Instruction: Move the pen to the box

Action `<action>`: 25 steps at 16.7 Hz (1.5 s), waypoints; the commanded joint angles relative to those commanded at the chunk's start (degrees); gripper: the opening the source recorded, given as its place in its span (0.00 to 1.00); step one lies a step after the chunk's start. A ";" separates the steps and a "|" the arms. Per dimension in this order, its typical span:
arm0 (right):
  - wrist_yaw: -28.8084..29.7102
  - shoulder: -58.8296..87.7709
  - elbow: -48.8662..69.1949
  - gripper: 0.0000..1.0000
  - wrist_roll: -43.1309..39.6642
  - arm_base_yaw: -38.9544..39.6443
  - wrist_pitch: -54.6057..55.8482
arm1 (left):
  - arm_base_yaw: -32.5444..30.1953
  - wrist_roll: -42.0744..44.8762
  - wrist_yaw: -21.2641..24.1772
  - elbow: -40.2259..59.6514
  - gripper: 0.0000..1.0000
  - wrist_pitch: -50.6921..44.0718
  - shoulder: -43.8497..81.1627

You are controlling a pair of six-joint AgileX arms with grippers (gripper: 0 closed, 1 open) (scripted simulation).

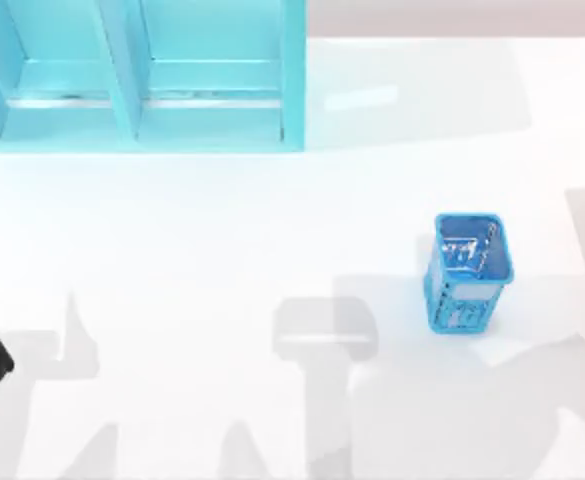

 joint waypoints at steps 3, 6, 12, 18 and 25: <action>0.35 -0.29 -6.57 0.00 1.14 0.46 6.85 | 0.00 0.00 0.00 0.00 1.00 0.00 0.00; 0.88 -0.58 -8.68 0.00 1.05 1.00 8.97 | 0.00 0.00 0.00 0.00 1.00 0.00 0.00; 0.88 -0.58 -8.68 0.23 1.05 1.00 8.97 | 0.00 0.00 0.00 0.00 1.00 0.00 0.00; 0.88 -0.58 -8.68 0.68 1.05 1.00 8.97 | 0.00 0.00 0.00 0.00 1.00 0.00 0.00; 0.88 -0.58 -8.68 1.00 1.05 1.00 8.97 | 0.00 0.00 0.00 0.00 1.00 0.00 0.00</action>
